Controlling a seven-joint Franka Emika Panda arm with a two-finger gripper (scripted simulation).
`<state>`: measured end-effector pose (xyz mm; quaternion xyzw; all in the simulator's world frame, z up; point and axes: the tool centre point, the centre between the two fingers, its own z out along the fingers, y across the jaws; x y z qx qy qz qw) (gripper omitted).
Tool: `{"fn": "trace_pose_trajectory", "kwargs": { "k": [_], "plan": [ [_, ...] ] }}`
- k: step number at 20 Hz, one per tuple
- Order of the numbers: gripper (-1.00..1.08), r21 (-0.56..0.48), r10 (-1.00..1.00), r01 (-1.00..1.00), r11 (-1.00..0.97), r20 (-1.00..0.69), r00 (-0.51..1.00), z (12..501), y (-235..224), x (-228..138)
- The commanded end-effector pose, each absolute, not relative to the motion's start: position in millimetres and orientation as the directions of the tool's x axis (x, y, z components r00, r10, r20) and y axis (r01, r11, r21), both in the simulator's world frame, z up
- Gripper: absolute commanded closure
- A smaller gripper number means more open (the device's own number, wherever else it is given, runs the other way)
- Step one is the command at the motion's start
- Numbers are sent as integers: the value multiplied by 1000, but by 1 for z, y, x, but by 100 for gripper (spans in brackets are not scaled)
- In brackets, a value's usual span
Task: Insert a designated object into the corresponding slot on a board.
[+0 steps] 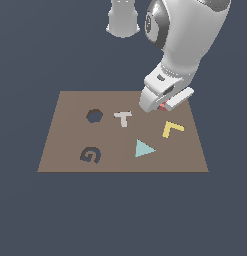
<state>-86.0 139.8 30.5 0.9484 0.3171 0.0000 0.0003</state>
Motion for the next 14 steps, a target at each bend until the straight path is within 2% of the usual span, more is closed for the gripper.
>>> {"fn": "trace_pose_trajectory", "kwargs": {
  "k": [1, 14],
  "plan": [
    [108, 0, 602, 602, -799, 0, 799, 30, 140, -86],
    [108, 0, 550, 550, -835, 0, 835, 31, 143, -77]
  ]
}}
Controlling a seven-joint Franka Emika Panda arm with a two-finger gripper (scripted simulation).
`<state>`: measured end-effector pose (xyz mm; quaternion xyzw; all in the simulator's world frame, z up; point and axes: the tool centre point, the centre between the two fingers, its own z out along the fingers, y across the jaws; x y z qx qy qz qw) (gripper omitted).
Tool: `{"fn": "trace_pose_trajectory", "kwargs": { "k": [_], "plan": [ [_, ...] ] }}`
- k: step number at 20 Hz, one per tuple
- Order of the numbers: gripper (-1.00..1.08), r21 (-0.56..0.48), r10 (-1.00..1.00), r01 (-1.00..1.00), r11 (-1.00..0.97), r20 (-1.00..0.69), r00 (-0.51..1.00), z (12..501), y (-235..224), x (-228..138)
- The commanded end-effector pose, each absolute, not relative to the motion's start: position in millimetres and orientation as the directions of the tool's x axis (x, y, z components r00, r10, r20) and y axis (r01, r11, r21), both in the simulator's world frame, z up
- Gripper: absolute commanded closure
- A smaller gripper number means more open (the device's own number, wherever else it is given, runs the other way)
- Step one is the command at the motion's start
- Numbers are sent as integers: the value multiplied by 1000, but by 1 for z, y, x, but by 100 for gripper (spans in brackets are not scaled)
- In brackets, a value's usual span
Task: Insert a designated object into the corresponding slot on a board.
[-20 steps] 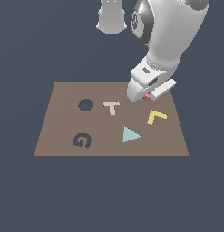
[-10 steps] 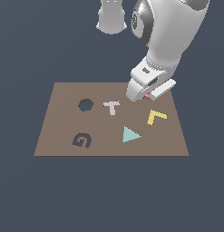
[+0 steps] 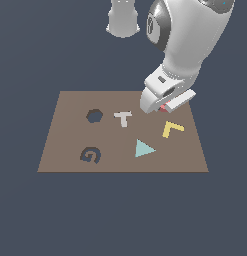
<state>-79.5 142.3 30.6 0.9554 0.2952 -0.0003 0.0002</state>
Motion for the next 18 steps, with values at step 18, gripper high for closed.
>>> {"fn": "trace_pose_trajectory", "kwargs": {
  "k": [18],
  "plan": [
    [108, -1, 43, 43, -999, 1, 999, 33, 147, 8]
  ]
}}
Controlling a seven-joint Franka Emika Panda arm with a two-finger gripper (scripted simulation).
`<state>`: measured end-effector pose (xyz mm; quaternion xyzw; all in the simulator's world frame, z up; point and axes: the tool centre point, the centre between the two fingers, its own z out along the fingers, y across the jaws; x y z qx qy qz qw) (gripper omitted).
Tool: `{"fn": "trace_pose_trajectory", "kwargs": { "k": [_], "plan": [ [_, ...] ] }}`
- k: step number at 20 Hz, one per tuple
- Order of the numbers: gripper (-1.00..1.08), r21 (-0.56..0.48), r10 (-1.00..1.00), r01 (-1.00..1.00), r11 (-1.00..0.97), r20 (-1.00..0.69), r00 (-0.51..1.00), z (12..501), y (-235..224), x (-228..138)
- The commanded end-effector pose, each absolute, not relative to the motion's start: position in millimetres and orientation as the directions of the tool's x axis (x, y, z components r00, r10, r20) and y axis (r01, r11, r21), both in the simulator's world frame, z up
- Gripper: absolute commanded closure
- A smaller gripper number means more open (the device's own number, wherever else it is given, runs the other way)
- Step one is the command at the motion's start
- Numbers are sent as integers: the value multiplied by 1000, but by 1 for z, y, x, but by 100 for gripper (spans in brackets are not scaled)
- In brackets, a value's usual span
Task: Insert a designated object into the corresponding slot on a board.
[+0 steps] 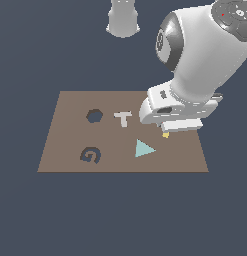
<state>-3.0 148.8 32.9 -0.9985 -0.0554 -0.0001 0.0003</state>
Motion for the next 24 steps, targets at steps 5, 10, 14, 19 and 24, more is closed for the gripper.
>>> {"fn": "trace_pose_trajectory", "kwargs": {
  "k": [5, 10, 14, 19, 24],
  "plan": [
    [108, -1, -200, -200, -980, 1, 980, 35, 133, 44],
    [108, -1, -433, -433, -901, 1, 901, 36, 110, 76],
    [108, -1, -591, -591, -807, 1, 807, 37, 88, 96],
    [108, -1, -747, -747, -665, 0, 665, 37, 58, 114],
    [108, -1, -862, -862, -506, 0, 506, 38, 27, 124]
  ]
}}
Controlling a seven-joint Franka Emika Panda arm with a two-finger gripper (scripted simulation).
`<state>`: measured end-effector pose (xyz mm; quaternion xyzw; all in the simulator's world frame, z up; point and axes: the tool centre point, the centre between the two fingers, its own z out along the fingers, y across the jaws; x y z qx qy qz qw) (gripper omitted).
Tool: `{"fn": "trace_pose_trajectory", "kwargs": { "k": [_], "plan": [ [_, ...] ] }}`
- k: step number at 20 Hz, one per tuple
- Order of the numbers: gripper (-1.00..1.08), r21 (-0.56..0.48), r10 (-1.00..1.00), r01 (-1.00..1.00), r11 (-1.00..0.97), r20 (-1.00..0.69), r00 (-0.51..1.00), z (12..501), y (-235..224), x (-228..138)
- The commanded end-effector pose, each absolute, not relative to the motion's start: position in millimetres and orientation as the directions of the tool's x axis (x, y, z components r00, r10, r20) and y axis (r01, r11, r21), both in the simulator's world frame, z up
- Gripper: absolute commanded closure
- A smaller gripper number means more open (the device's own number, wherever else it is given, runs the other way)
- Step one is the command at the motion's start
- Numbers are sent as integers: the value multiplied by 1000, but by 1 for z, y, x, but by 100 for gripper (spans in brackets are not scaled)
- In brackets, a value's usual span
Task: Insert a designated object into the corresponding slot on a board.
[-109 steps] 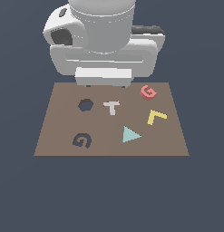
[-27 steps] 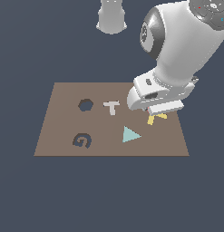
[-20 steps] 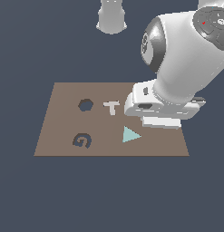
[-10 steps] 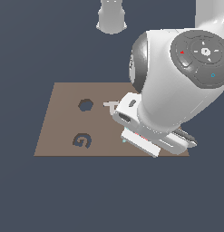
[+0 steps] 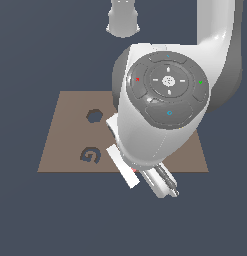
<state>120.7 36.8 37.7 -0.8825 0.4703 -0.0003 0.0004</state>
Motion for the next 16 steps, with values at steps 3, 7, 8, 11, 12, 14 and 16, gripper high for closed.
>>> {"fn": "trace_pose_trajectory", "kwargs": {
  "k": [3, 7, 8, 11, 12, 14, 16],
  "plan": [
    [108, -1, -914, -914, -406, 0, 406, 39, 9, 127],
    [108, -1, -964, -964, -266, 0, 266, 39, -16, 127],
    [108, -1, -973, -973, -231, 0, 231, 39, -22, 127],
    [108, -1, -993, -993, -122, 0, 122, 40, -40, 124],
    [108, -1, -996, -996, -87, 0, 87, 40, -46, 122],
    [108, -1, -1000, -1000, -21, 0, 21, 40, -56, 119],
    [108, 0, -999, -999, 39, 0, -39, 40, -66, 116]
  ]
}}
